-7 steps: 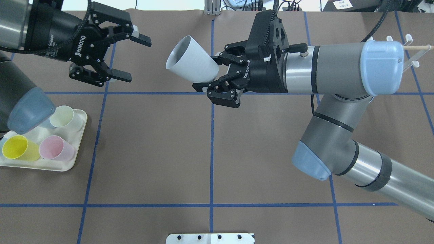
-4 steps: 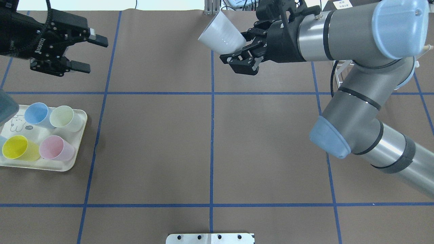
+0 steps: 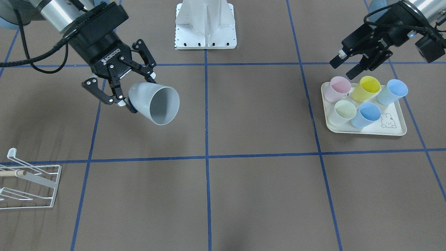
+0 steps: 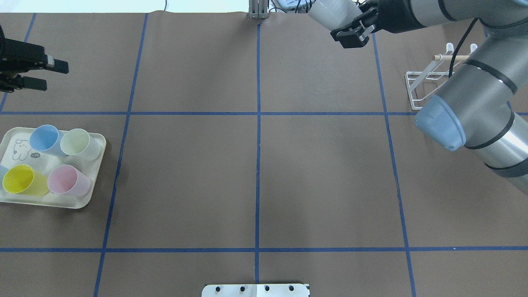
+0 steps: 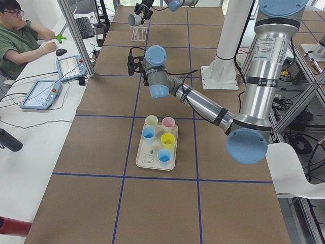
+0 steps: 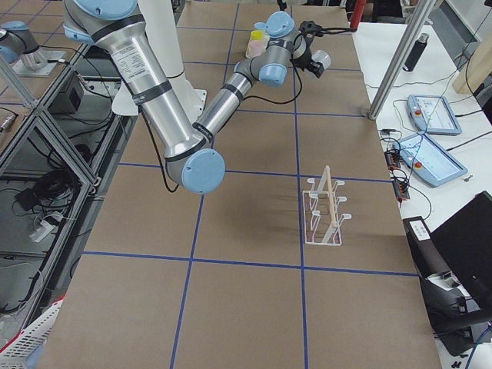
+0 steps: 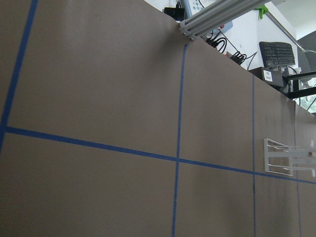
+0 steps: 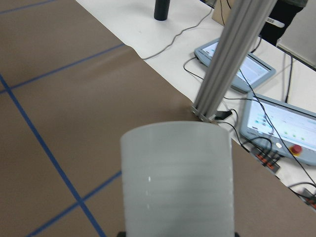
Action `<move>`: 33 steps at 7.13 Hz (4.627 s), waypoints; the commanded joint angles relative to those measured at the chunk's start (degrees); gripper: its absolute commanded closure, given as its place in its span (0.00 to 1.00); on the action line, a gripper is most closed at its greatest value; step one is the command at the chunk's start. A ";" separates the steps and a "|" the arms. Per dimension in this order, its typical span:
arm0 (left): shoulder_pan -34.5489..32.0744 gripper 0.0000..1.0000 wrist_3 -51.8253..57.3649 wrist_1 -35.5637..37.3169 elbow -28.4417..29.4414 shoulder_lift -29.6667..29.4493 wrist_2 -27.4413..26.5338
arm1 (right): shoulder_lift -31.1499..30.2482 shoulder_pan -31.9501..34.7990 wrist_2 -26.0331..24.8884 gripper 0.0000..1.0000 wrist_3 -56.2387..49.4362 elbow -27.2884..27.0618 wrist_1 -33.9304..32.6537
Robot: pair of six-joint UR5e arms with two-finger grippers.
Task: Transfer IKEA cup to right arm and place on rack
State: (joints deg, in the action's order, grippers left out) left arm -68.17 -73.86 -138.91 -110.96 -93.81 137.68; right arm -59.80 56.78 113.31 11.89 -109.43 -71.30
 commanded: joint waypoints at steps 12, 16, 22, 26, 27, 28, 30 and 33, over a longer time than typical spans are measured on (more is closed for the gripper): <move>-11.63 0.00 39.67 -0.75 11.73 15.14 5.57 | -7.26 7.40 -40.51 0.77 -92.31 10.80 -22.40; -11.99 0.00 39.67 -0.57 11.73 14.97 5.67 | -7.26 1.77 -46.76 0.77 -85.63 16.35 -22.31; -11.90 0.00 39.59 -0.57 11.82 14.79 5.58 | -6.55 -0.26 -51.17 0.76 -82.12 22.94 -18.26; -11.90 0.00 39.15 -0.57 11.82 14.62 5.58 | -7.61 -1.23 -53.36 0.72 -80.53 22.94 -18.44; -11.90 0.00 39.06 -0.57 11.82 14.62 5.67 | -7.87 -2.01 -53.72 0.71 -79.31 22.94 -18.44; -11.90 0.00 39.06 -0.49 11.82 14.62 5.67 | -7.96 -2.37 -53.81 0.71 -78.86 22.94 -18.44; -11.90 0.00 39.06 -0.49 11.82 14.53 5.58 | -8.75 -2.98 -53.89 0.69 -78.25 23.03 -18.53; -11.90 0.00 39.06 -0.49 12.08 14.27 5.58 | -8.93 -4.83 -55.65 0.20 -74.64 24.35 -18.44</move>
State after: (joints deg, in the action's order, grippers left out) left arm -80.07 -34.80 -139.40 -98.93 -79.47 143.27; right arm -68.68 52.68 58.13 -63.85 -85.52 -89.77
